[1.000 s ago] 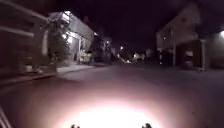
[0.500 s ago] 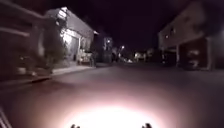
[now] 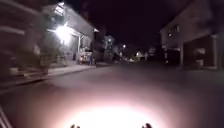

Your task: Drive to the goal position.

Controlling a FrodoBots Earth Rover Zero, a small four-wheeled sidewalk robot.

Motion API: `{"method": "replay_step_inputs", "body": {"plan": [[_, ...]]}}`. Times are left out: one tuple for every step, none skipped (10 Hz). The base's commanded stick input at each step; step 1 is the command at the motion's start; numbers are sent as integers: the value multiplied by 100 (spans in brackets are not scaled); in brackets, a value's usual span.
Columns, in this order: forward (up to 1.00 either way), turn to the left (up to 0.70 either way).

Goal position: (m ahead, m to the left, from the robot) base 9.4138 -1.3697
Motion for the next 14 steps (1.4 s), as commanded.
{"method": "replay_step_inputs", "body": {"plan": [[85,0],[85,0],[85,0],[85,0],[85,0],[85,-19],[85,-34],[85,-34],[85,-34],[85,-29],[85,-3],[85,0],[85,0],[85,0]]}}
